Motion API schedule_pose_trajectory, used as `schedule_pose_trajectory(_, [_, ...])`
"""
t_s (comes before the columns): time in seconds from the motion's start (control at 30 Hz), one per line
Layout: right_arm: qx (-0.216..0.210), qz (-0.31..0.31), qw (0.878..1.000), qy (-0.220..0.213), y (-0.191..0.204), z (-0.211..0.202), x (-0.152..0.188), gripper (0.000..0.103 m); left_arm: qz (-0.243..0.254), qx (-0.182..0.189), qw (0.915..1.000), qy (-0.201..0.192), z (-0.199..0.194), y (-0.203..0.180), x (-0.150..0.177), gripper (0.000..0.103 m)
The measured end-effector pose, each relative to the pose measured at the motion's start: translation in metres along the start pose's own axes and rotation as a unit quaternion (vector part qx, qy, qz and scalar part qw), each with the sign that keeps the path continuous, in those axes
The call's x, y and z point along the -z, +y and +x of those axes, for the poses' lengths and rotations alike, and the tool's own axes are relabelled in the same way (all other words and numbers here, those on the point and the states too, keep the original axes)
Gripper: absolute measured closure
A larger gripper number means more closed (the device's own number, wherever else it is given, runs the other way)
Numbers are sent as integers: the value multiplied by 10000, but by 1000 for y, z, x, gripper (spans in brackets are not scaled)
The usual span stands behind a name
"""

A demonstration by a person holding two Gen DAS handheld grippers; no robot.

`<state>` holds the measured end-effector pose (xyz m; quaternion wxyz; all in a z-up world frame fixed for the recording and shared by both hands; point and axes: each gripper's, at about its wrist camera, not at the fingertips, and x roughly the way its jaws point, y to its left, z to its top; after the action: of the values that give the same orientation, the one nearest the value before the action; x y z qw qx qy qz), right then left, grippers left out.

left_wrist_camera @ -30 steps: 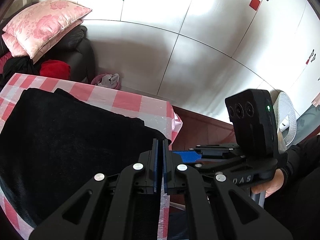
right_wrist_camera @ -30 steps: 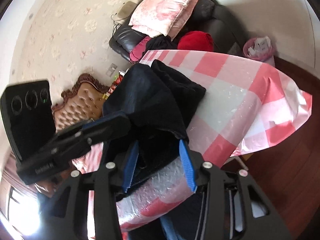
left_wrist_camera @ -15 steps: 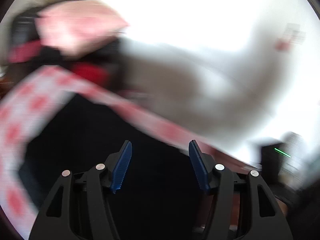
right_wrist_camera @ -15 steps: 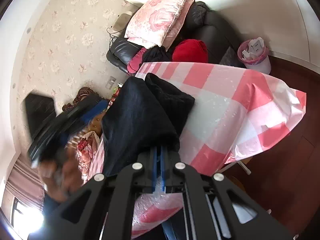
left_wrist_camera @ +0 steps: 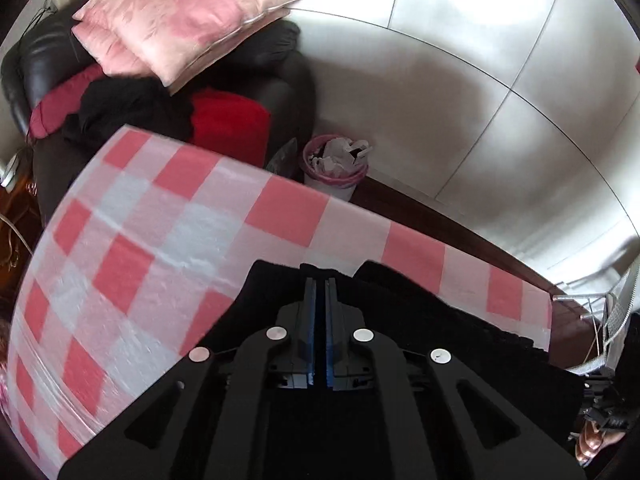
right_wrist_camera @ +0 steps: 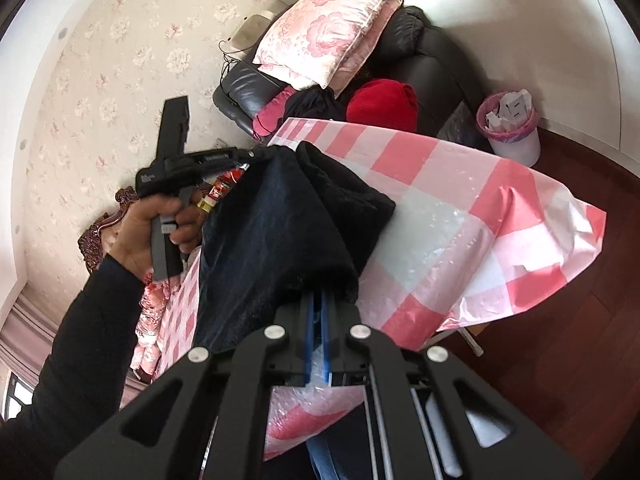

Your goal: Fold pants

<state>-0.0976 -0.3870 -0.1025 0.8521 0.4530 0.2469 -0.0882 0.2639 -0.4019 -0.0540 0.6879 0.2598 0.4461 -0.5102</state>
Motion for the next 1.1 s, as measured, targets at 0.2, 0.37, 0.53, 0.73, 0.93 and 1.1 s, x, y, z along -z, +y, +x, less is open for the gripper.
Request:
schedule_pose_trajectory(0.2, [79,-90,9999,-93,2,-3,2,102,-415,-67,9988,-248,-6,12,-6,101])
schedule_pose_trajectory(0.37, [80,-52,9999,-92,0,-3,4,102,-679,-170,9969,-353,-1,14,-1,101])
schedule_pose_trajectory(0.53, [193,-274,9994,-31,5,-2,5,100,-802,-286,9959,-317,10,11,4,95])
schedule_pose_trajectory(0.73, [905,-862,9918,-261,-7,-50,6,63,-1544,-626,9749,-1478,-58,17,34,53])
schedule_pose_trajectory(0.93, [1598,-2730,9482,-291,52,-29,-43,32,-2354,-1245,9305,-2515,-140,-21,120,50])
schedule_pose_trajectory(1.1, [1033,-3602,9248,662,96,61,-83,23,-3469,-1457,8889,-2612,-147,-42,215,30])
